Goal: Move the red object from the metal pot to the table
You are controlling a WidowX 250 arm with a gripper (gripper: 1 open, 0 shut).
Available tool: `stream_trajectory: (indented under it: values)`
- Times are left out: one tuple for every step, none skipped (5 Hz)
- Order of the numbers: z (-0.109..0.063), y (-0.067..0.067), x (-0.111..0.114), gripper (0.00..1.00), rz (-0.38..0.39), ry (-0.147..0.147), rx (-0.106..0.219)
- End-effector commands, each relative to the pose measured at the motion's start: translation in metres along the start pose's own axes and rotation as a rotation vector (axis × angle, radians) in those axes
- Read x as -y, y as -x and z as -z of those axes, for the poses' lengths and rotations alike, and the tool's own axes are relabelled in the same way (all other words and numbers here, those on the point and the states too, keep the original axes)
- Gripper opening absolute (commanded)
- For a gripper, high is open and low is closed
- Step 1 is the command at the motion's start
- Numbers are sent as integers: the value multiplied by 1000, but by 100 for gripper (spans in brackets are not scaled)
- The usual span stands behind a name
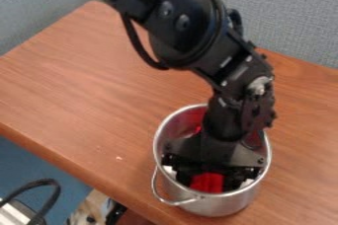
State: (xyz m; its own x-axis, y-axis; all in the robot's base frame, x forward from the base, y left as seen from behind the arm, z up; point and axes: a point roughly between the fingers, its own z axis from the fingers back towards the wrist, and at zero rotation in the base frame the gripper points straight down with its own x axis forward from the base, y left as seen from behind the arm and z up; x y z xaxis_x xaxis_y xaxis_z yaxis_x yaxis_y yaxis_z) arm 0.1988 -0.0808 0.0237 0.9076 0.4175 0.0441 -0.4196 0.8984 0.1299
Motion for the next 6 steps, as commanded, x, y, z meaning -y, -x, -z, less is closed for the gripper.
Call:
stream_trajectory:
  values:
    - [-16, -10, 2, 0, -55, 39, 30]
    - [-20, -15, -3, 0, -103, 34, 25]
    - [-27, -16, -13, 0, -77, 39, 43]
    - [-40, -18, -24, 0, -61, 53, 37]
    - [-50, -21, -34, 0, -33, 79, 9]
    - [-63, -29, -35, 0, -30, 91, 13]
